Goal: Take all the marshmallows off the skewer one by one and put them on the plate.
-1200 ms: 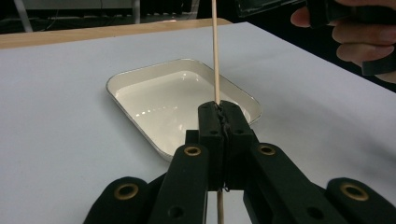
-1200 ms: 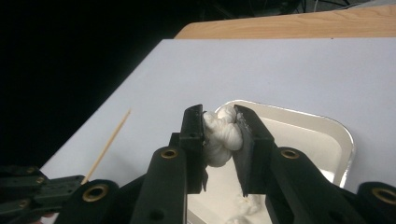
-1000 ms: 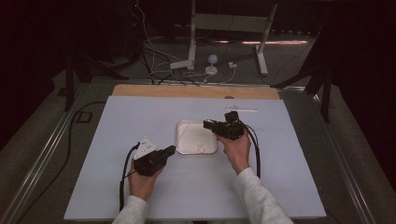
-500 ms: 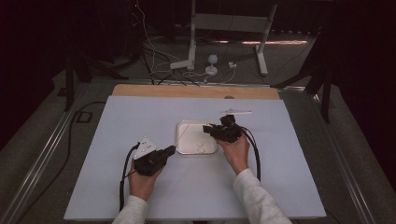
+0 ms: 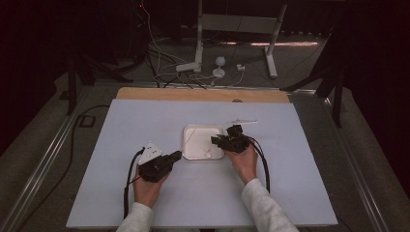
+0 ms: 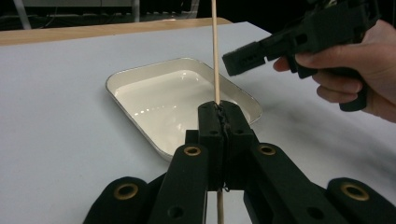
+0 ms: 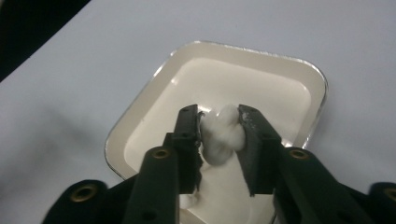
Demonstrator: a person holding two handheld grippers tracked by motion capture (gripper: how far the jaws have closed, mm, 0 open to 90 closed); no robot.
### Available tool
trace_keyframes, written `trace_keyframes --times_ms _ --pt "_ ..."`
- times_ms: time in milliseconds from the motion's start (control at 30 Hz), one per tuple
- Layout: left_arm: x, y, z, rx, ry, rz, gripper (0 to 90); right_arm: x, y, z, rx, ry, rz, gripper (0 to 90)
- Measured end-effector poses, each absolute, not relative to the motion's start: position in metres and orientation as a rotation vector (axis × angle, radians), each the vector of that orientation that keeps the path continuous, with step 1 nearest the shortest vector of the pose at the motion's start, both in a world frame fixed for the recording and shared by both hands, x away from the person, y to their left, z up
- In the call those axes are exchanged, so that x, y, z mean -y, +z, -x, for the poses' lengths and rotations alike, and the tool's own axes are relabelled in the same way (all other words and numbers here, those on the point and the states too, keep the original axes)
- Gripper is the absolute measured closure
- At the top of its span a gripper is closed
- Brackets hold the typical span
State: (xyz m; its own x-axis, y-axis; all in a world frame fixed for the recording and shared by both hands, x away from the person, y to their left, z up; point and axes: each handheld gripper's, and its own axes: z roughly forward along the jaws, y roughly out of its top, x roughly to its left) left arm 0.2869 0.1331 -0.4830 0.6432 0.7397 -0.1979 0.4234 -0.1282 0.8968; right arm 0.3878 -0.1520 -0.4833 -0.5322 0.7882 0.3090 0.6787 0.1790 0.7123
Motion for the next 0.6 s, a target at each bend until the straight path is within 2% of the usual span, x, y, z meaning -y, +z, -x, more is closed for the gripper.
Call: trace_keyframes --times_ms 33,367,600 --pt "-0.133 -0.483 -0.287 -0.944 0.357 -1.758 89.6 0.152 -0.483 -0.388 -2.310 1.284 -1.447 65.1" --pt "-0.134 -0.483 -0.287 -0.955 0.360 -1.752 89.6 0.152 -0.482 -0.384 -2.291 1.287 -1.436 31.4" --pt "-0.135 -0.480 -0.288 -0.974 0.348 -1.716 89.5 0.156 -0.472 -0.376 -2.287 1.371 -1.362 17.5"
